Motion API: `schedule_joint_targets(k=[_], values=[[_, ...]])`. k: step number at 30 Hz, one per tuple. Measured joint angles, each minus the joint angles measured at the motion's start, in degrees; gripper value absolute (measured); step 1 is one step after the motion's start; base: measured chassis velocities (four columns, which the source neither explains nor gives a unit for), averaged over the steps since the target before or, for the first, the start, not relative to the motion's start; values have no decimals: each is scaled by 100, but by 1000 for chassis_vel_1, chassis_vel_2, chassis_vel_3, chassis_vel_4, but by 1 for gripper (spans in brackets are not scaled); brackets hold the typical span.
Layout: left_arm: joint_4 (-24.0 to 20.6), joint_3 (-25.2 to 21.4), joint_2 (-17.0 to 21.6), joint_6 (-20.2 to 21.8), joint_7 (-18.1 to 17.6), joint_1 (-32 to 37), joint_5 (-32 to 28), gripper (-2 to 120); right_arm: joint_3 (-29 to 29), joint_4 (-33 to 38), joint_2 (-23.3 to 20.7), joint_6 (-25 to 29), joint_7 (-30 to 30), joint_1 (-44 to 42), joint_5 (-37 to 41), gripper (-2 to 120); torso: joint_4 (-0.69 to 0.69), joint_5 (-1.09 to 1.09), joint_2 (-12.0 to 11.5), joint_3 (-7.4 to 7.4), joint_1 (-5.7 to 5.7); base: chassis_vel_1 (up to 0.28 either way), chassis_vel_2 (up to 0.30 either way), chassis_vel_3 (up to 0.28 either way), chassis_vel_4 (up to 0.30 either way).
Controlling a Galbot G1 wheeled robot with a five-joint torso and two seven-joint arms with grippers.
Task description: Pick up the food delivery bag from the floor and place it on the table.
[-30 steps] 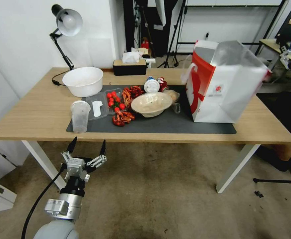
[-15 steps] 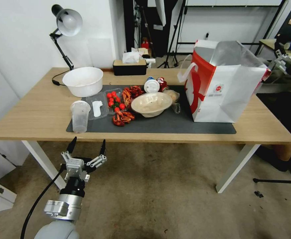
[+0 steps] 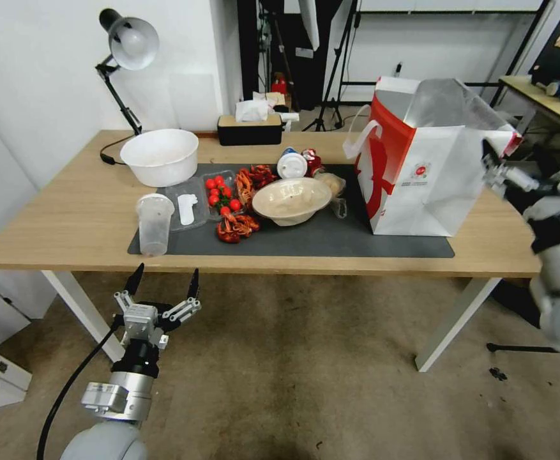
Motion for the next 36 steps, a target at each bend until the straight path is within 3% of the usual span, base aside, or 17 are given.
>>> schedule_joint_targets(k=[8, 19, 24, 36], values=[[153, 18, 18, -62, 22, -37, -16, 100, -153, 79, 754, 305, -453, -569, -794, 100, 0, 1, 0, 0, 0, 0, 0, 0, 0], [425, 20, 0, -235, 71, -91, -48, 100, -380, -471, 1829, 991, -1045, -1338, -1607, 100, 0, 0, 0, 1, 0, 0, 0, 0, 0], [484, 22, 19, -270, 82, -91, -64, 100, -438, -695, 2114, 1256, -1217, -1577, -1808, 100, 0, 0, 0, 0, 0, 0, 0, 0, 0], [600, 30, 4, -411, 100, -87, -55, 100, -544, -1013, 2324, 1443, -1374, -1556, -2038, 100, 1, 2, 0, 1, 0, 0, 0, 0, 0]])
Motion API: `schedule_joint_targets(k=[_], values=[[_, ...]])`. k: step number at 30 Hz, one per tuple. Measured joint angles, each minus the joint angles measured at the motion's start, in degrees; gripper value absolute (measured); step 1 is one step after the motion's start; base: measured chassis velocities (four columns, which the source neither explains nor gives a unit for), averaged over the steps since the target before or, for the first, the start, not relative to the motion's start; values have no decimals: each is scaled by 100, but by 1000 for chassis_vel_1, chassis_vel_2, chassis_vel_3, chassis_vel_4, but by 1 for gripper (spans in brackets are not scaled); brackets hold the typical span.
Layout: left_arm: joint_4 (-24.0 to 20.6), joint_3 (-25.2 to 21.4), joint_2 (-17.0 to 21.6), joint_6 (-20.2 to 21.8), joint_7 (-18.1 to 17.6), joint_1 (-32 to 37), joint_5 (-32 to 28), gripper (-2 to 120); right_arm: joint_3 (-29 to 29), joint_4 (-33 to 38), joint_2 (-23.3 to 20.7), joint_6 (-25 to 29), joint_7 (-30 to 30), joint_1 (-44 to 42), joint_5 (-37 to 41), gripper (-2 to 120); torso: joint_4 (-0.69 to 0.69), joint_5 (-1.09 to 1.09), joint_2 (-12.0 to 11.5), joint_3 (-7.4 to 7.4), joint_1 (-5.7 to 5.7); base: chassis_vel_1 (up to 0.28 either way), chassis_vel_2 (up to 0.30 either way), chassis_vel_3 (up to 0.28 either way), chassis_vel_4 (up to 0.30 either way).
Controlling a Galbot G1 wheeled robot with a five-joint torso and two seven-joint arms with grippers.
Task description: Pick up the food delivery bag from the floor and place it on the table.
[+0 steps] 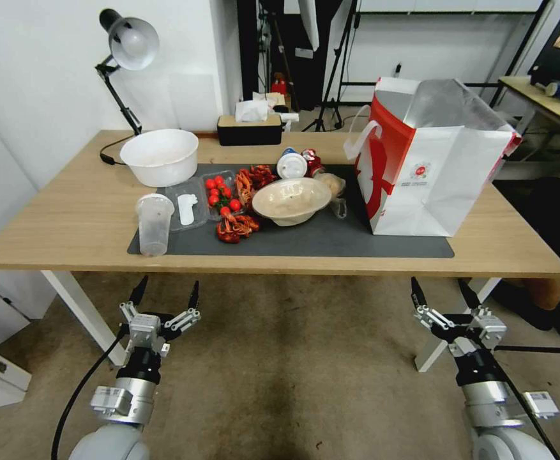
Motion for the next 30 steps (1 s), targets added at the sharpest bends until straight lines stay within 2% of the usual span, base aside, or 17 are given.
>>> schedule_joint_targets(k=[30], values=[[30, -12, -23, -57, 21, 12, 81, 100, -27, -121, 60, 89, -31, 34, -12, 100, 0, -1, 0, 0, 0, 0, 0, 0, 0]])
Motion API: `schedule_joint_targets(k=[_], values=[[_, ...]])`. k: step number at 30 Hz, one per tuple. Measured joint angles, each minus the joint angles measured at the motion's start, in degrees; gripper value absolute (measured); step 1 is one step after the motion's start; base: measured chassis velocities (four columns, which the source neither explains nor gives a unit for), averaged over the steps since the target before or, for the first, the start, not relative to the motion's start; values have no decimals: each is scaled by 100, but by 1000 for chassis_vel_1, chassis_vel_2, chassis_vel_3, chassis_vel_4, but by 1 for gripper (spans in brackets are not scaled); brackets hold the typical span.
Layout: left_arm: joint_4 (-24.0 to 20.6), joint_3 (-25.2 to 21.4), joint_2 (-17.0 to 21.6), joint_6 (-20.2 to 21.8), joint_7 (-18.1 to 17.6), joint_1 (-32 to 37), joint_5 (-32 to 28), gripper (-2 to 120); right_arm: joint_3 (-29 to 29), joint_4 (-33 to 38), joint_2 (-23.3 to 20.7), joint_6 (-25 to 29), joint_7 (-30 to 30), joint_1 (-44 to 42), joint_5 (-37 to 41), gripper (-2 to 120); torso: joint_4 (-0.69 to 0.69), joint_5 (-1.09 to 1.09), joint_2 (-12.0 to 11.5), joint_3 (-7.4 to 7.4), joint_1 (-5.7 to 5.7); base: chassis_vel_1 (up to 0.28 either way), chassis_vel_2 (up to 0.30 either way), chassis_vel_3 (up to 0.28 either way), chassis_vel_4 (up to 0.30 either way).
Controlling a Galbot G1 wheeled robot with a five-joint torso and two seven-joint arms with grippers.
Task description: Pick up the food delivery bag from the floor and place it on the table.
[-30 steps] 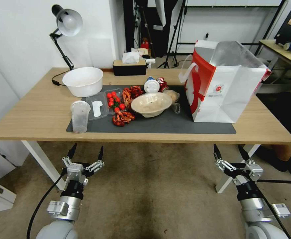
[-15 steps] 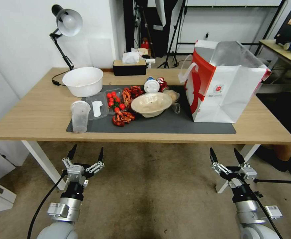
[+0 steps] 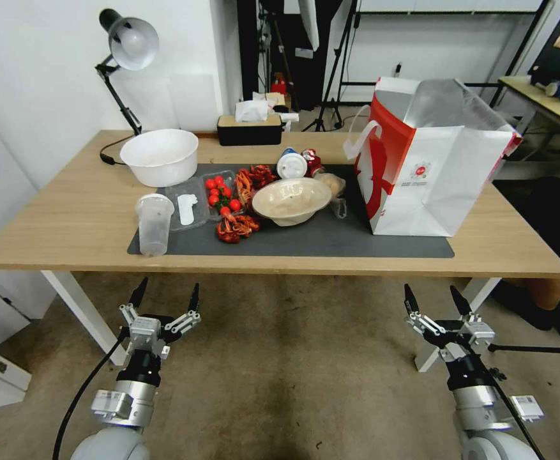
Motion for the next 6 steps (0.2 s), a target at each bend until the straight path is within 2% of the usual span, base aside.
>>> schedule_joint_targets(k=[6], values=[[0, 0, 0, 0, -1, 0, 0, 100, 1, 3, -2, -2, 2, 0, 3, 100, 0, 0, 0, 0, 0, 0, 0, 0, 0]])
